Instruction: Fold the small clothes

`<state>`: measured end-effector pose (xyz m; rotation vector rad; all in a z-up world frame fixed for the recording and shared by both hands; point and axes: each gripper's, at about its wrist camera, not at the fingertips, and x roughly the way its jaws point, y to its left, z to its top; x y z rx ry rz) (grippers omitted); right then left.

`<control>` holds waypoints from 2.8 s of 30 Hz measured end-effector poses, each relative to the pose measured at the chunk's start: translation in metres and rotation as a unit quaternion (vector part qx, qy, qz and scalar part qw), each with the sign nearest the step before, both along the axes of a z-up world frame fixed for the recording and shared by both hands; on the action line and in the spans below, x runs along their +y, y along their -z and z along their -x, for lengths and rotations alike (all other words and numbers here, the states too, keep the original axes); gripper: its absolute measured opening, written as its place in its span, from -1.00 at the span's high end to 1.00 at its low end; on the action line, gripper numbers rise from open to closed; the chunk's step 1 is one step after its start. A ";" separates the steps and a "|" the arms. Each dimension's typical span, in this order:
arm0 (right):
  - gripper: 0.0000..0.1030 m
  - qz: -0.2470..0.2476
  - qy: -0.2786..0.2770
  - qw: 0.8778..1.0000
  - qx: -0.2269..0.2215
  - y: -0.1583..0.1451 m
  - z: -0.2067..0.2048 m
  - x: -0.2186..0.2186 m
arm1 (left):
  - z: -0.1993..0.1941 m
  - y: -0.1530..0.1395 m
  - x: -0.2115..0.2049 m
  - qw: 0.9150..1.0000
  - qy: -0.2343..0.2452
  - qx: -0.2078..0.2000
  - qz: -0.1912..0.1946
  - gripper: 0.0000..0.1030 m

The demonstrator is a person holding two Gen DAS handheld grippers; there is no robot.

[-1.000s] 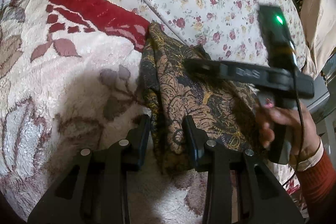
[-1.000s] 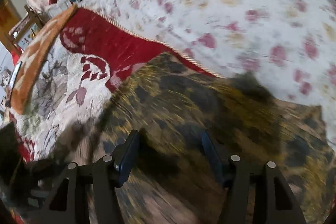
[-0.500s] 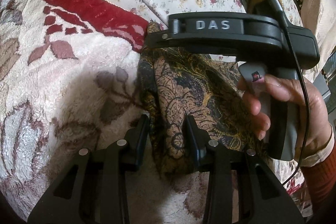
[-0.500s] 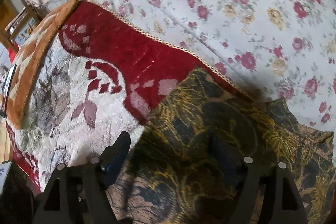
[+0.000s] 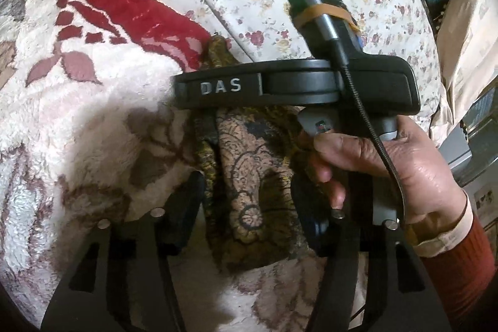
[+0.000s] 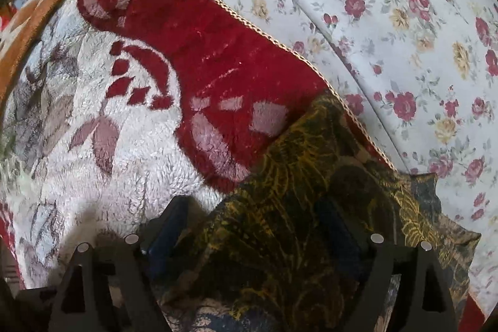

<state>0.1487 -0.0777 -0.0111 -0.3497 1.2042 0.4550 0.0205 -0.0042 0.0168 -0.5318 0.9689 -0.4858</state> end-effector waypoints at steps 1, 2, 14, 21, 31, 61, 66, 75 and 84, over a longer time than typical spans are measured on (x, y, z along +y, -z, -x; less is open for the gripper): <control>-0.03 0.003 0.002 1.000 -0.006 -0.002 0.000 -0.003 | -0.001 0.000 0.000 1.000 0.000 0.000 0.002 -0.19; 0.11 -0.004 0.004 1.000 -0.009 -0.007 -0.001 -0.010 | -0.002 0.000 0.000 1.000 -0.002 0.000 0.006 -0.20; 0.88 -0.149 0.042 0.988 0.011 -0.051 0.011 -0.091 | -0.033 -0.004 -0.025 0.999 -0.005 -0.001 0.031 -0.36; 0.68 -0.170 0.058 0.984 0.018 -0.052 -0.001 -0.092 | -0.037 0.001 -0.024 0.998 -0.009 -0.004 0.070 -0.22; -0.76 -0.050 0.032 0.996 0.074 -0.019 -0.034 -0.024 | -0.034 -0.003 -0.025 0.997 0.003 -0.020 0.070 -0.09; 0.87 -0.235 0.121 0.963 -0.055 -0.128 0.062 -0.276 | -0.008 -0.092 -0.172 0.976 0.194 -0.089 0.048 0.58; 0.87 -0.248 0.165 0.952 -0.070 -0.127 0.089 -0.344 | 0.003 -0.084 -0.235 0.965 0.247 -0.070 0.053 0.58; 0.78 -0.292 0.245 0.924 0.014 -0.047 0.115 -0.412 | 0.014 -0.046 -0.276 0.958 0.287 -0.012 0.007 0.58; -0.60 -0.452 0.294 0.842 0.035 -0.013 0.096 -0.437 | 0.011 -0.051 -0.248 0.963 0.269 -0.020 -0.013 0.58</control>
